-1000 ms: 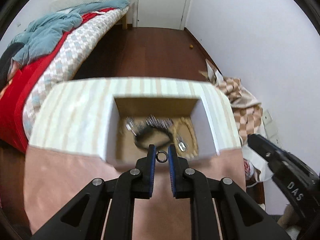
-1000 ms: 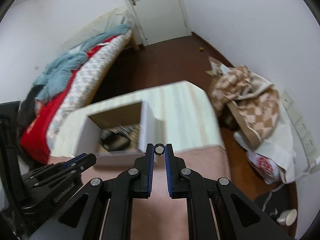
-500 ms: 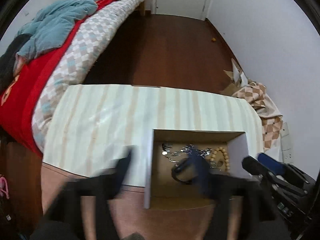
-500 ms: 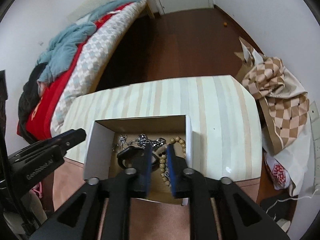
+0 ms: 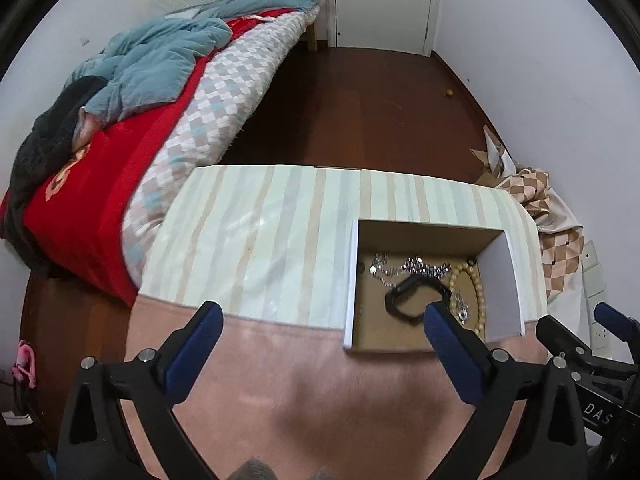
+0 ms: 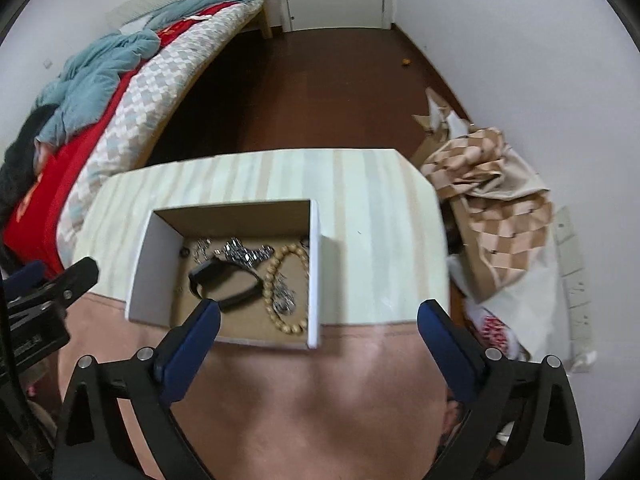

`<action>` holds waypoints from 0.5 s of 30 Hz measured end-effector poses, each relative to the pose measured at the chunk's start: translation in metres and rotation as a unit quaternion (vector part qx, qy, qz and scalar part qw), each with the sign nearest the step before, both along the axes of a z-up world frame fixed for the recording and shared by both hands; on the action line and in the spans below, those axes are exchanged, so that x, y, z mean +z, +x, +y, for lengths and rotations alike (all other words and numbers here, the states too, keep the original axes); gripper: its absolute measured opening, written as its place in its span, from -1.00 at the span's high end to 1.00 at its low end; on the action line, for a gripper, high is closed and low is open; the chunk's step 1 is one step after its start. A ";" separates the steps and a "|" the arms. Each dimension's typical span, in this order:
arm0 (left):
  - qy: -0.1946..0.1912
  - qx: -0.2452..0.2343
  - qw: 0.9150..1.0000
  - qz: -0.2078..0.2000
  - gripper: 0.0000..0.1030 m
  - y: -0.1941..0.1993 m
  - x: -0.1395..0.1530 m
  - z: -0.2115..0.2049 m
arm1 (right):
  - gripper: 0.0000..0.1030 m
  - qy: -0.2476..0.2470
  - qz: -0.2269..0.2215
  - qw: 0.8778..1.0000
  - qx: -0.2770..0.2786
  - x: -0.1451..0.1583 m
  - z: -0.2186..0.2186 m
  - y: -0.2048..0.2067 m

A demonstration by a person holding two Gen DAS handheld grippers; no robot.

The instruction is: Organize jewelry

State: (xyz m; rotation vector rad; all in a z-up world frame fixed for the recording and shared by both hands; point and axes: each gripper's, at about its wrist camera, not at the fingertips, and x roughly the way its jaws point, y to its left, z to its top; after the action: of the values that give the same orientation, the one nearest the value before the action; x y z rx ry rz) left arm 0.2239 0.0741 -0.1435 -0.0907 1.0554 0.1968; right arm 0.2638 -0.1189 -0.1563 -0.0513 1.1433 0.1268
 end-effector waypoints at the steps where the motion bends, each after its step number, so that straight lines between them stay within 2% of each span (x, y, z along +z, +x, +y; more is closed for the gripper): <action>1: -0.001 0.000 1.000 -0.004 -0.99 -0.006 0.004 -0.001 | -0.95 -0.005 -0.004 1.000 -0.002 0.004 0.000 -0.007; 7: -0.009 -0.003 0.999 -0.032 -0.99 -0.047 0.041 -0.005 | -0.96 -0.009 -0.043 0.999 -0.007 0.044 -0.001 -0.053; 15: 0.009 -0.002 0.997 -0.083 -0.99 -0.105 0.098 -0.011 | -0.96 -0.005 -0.105 0.994 -0.004 0.115 -0.003 -0.117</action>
State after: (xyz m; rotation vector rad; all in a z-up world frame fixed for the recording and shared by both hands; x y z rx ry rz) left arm 0.1187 0.0632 -0.0456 -0.0881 0.8882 0.1916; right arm 0.1465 -0.1218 -0.0413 -0.0671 0.9337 0.1057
